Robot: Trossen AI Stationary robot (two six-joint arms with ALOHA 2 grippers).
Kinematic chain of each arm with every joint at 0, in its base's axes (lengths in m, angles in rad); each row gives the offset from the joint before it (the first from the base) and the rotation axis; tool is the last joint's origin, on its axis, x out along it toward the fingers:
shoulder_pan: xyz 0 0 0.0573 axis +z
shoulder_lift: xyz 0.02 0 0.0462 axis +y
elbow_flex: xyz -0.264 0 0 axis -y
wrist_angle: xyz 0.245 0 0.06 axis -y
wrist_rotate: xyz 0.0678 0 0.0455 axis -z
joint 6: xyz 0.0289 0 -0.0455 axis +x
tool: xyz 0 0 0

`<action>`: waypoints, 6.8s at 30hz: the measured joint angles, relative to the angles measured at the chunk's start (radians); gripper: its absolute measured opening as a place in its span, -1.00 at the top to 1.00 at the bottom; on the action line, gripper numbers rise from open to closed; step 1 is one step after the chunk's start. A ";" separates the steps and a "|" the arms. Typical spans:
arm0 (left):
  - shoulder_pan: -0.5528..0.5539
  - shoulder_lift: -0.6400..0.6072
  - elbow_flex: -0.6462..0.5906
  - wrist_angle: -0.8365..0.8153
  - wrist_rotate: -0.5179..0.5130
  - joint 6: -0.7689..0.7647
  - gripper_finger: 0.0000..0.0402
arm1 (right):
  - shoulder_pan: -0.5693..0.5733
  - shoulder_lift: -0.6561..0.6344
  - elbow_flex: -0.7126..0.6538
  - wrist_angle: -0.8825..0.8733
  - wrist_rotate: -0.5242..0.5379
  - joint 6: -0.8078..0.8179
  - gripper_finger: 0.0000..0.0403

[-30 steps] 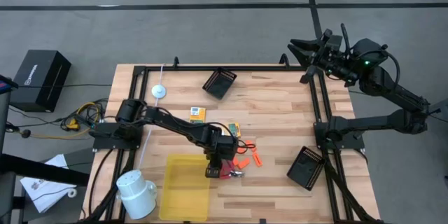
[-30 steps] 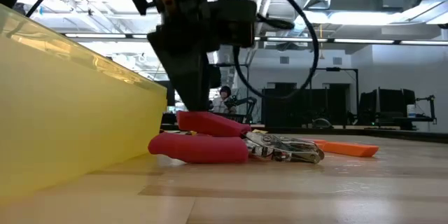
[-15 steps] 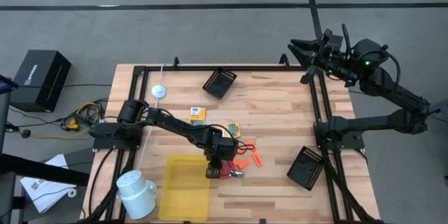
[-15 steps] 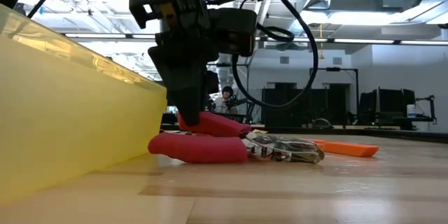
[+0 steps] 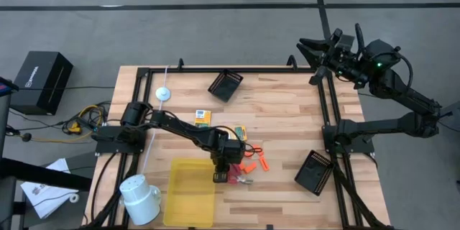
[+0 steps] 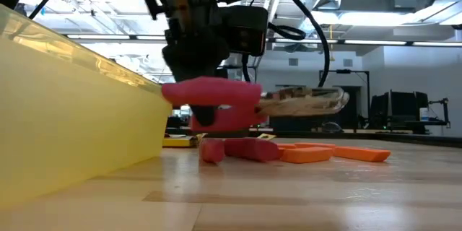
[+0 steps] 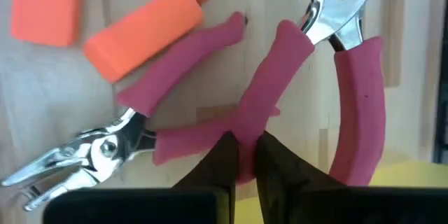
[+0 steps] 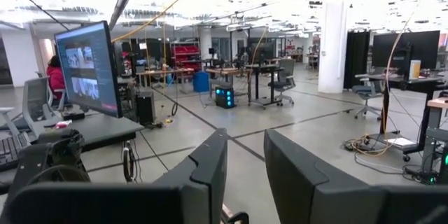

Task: Pick & Place School Supplies
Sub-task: Put the red puncher into the top black bin

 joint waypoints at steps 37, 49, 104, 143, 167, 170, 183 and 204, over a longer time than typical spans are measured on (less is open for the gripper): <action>0.668 -0.166 0.149 0.015 -0.405 -0.121 0.91 | -0.006 -0.032 0.000 0.091 0.008 0.019 0.56; 0.714 -0.166 -0.095 0.044 -0.401 -0.132 0.91 | -0.008 -0.039 0.000 0.082 0.008 0.026 0.56; 0.715 -0.167 -0.190 0.311 -0.327 -0.208 0.38 | -0.003 -0.038 0.000 0.084 0.008 0.069 0.56; 0.183 -0.258 -0.190 0.253 -0.327 0.171 0.37 | 0.074 -0.044 0.000 -0.030 0.006 0.150 0.56; 0.549 -0.266 -0.189 0.235 -0.135 0.301 0.42 | 0.072 -0.044 0.000 -0.028 0.008 0.149 0.56; 0.457 -0.266 -0.190 0.192 -0.120 0.416 0.42 | 0.072 -0.044 0.000 -0.028 0.008 0.148 0.56; 0.129 -0.239 -0.191 0.197 -0.142 0.454 0.34 | 0.071 -0.036 0.000 -0.025 0.008 0.150 0.56; 0.042 -0.101 -0.201 0.227 -0.133 0.401 0.33 | 0.101 -0.009 0.000 -0.011 0.006 0.159 0.56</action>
